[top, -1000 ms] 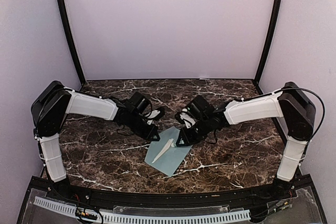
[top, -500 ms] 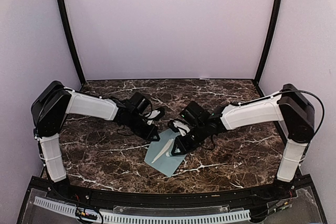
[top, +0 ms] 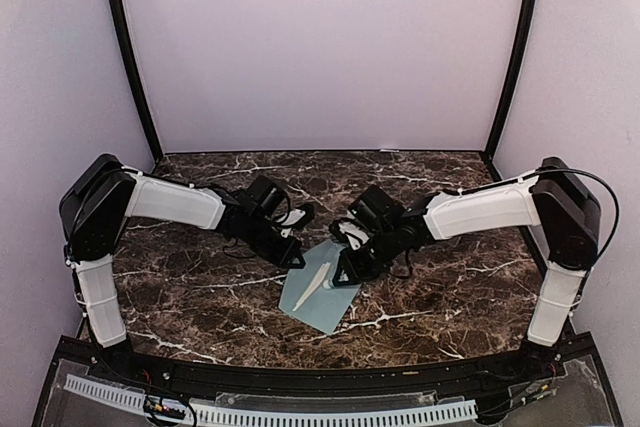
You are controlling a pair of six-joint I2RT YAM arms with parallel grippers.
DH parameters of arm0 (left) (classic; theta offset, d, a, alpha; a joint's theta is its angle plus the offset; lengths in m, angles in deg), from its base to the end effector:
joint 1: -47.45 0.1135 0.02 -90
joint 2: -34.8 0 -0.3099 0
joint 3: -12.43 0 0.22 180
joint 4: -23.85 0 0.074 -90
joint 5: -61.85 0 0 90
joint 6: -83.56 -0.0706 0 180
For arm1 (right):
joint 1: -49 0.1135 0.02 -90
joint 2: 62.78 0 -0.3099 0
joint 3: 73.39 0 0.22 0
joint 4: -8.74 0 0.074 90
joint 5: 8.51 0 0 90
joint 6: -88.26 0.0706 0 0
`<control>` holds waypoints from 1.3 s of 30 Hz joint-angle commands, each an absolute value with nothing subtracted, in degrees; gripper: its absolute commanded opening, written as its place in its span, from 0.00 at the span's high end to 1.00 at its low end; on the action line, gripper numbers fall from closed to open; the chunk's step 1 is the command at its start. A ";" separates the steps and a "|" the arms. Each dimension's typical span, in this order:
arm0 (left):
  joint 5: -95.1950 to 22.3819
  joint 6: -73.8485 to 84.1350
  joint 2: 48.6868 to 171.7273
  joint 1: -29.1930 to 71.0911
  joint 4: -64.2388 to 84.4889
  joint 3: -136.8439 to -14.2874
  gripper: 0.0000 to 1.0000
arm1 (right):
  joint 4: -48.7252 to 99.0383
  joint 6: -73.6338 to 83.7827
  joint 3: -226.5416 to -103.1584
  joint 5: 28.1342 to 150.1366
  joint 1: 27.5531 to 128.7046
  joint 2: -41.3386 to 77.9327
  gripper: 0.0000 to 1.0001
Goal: Place the letter into the envelope and seal it
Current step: Paint the envelope at the center of the board.
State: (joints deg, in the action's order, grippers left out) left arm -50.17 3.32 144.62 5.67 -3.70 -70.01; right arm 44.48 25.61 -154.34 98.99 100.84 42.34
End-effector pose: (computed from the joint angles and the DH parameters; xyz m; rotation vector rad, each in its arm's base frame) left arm 0.2811 -0.2866 0.1897 0.8823 2.4877 -0.8235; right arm 0.2134 0.3059 0.2003 -0.7108 2.7261 0.8161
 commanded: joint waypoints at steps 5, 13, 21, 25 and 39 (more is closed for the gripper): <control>-50.46 2.97 144.91 5.43 -4.86 -70.59 1.00 | 47.26 25.99 -151.92 91.81 96.95 42.25 1.00; -50.30 3.04 144.87 5.35 -4.87 -70.63 1.00 | 47.19 24.65 -151.31 94.06 96.76 41.90 1.00; -50.14 3.15 144.97 5.41 -4.87 -70.63 1.00 | 47.68 24.03 -151.29 97.88 100.61 41.74 1.00; -50.07 3.23 144.99 5.41 -4.90 -70.63 1.00 | 47.40 24.75 -151.40 99.60 102.62 41.96 1.00; -50.14 3.01 144.80 5.38 -5.19 -70.90 1.00 | 47.81 28.99 -153.69 95.39 104.01 41.99 1.00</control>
